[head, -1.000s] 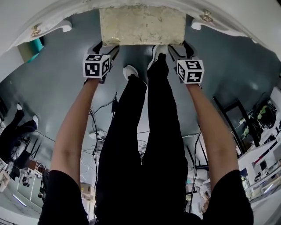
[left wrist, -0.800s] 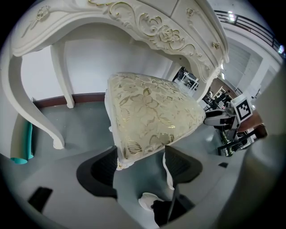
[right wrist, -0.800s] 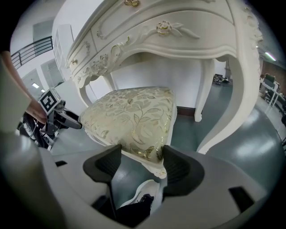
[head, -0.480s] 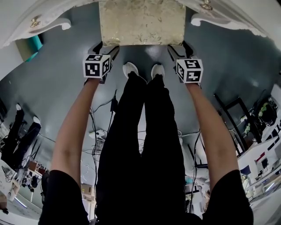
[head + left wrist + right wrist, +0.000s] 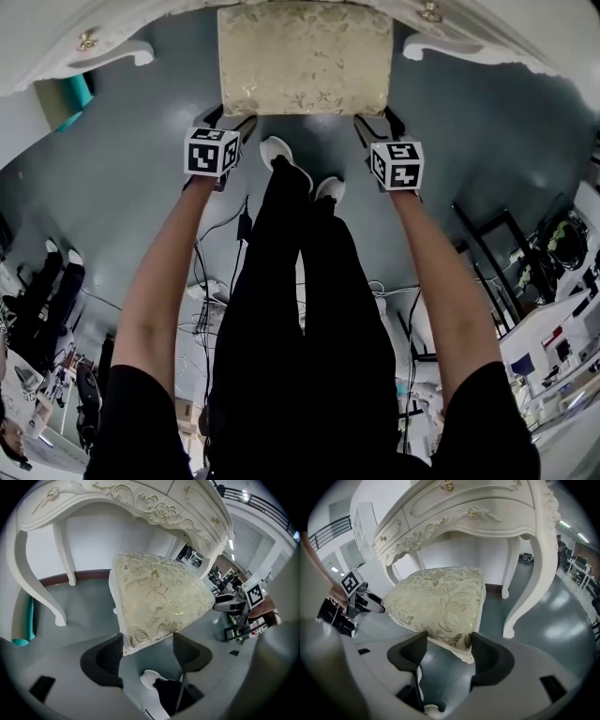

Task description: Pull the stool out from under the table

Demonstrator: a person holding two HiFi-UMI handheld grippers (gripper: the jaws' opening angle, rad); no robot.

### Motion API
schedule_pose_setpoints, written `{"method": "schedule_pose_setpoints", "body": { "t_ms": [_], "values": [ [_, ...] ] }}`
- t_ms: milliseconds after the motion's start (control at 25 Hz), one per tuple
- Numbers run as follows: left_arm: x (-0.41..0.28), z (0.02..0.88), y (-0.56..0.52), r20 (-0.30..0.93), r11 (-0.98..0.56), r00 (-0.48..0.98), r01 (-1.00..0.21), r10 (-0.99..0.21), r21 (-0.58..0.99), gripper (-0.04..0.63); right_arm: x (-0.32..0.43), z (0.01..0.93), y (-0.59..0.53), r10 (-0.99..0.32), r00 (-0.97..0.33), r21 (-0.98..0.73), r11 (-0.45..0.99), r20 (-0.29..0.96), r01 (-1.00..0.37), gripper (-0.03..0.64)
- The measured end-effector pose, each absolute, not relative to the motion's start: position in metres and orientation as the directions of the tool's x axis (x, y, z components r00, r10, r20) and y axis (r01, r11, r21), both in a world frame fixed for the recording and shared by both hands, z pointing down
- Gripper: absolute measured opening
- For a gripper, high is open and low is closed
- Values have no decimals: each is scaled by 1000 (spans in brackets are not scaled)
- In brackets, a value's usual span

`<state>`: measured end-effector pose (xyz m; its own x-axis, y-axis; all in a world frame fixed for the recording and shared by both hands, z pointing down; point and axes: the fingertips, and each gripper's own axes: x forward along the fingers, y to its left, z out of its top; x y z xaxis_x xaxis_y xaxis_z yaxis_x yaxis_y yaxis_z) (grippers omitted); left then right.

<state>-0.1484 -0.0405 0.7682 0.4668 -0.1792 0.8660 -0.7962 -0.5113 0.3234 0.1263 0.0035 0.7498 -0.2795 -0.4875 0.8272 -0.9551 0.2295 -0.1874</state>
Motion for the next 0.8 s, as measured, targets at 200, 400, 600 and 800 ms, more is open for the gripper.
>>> {"method": "schedule_pose_setpoints", "body": {
  "t_ms": [200,400,600,800],
  "values": [
    [-148,765,-41,866,-504,468,-799,-179,327,336,128,747,2,-491,-290,-192,240,822,-952,298],
    [-148,765,-19,869,-490,463,-806,-174,331,336,129,746,11,-477,-303,-191,269,825,-944,298],
    [-157,767,7,875,-478,455,-813,-166,332,336,120,748,31,-461,-313,-197,282,830,-939,298],
    [-161,770,25,879,-474,448,-817,-162,329,336,117,750,47,-455,-320,-204,287,831,-936,298]
  ]
}}
